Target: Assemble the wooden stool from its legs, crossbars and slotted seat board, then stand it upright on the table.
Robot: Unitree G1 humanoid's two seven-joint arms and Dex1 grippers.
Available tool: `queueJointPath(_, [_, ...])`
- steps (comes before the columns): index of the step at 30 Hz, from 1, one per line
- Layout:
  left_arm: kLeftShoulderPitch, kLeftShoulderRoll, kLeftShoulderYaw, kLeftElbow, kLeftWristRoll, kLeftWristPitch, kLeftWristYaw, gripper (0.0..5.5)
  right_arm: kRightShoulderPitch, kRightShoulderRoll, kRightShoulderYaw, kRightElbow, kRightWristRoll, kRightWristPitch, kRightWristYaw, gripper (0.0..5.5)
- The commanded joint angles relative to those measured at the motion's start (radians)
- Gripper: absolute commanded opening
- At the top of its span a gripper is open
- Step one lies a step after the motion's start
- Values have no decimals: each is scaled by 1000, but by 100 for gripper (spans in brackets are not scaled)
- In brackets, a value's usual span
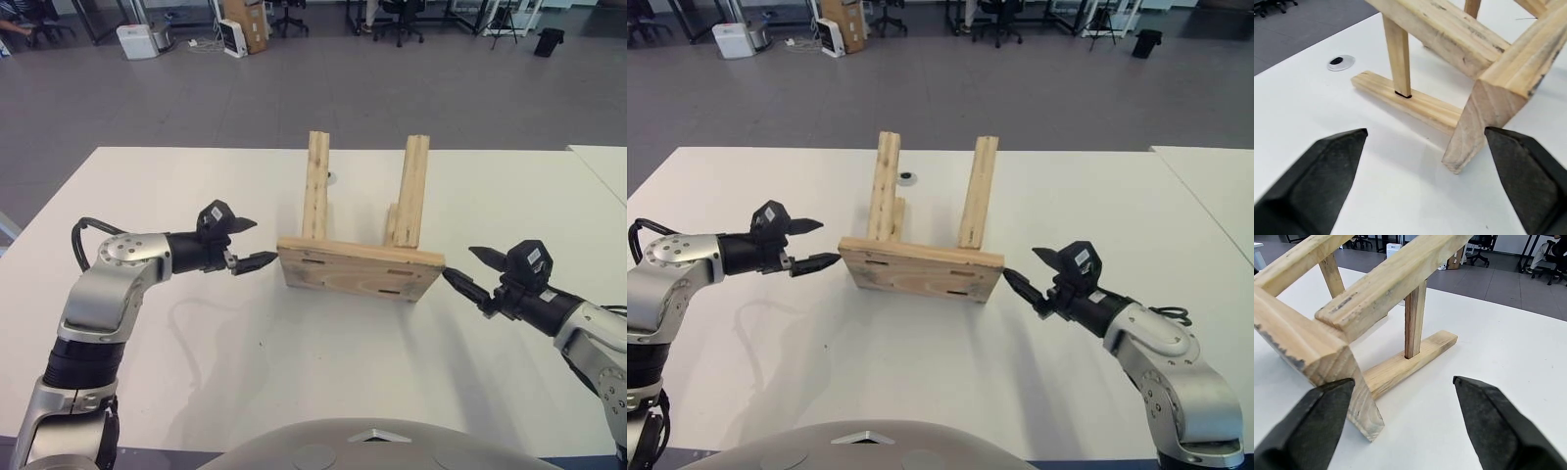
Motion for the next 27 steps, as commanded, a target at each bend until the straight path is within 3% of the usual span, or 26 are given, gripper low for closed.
queueJointPath(1, [61, 64, -103, 70, 3, -110, -177, 446, 25, -83, 75, 131, 9, -56, 204, 380])
queueJointPath(8, [21, 82, -119, 357, 73, -267, -227, 446, -5, -145, 134, 325, -72, -178, 332, 380])
queueJointPath(19, [-13, -4, -160, 317, 17, -274, -268, 446, -167, -139, 255, 339, -40, -189, 448, 380])
queueJointPath(23, [-54, -29, -177, 392, 50, -327, -263, 446, -139, -139, 227, 320, -9, -173, 438, 380])
queueJointPath(27, [-33, -44, -160, 399, 53, -351, -242, 446, -147, -220, 152, 365, 38, -131, 506, 380])
